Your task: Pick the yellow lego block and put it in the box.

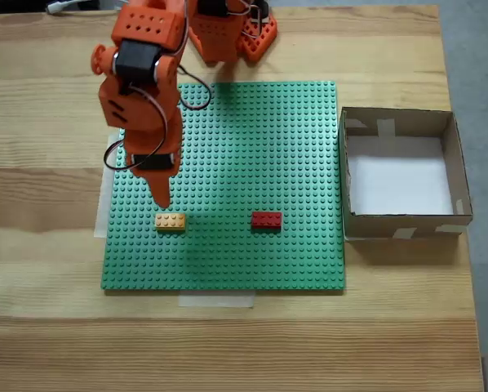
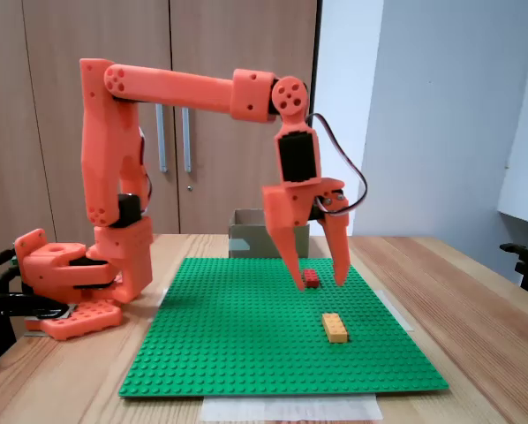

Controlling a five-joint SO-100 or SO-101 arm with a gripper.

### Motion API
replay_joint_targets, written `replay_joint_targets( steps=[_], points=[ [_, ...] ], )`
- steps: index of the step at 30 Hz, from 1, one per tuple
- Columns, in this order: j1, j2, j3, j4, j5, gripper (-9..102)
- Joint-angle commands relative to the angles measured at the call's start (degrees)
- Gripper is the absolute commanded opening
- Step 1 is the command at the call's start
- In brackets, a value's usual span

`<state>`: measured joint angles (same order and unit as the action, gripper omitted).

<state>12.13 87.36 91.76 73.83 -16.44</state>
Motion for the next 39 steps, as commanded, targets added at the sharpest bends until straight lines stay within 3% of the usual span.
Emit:
replay_joint_targets(
  steps=[1, 39],
  points=[
    [0.53, -1.05, -4.22, 0.79, -0.88, 20],
    [1.67, -12.83, -14.15, 3.78, -1.23, 20]
  ],
)
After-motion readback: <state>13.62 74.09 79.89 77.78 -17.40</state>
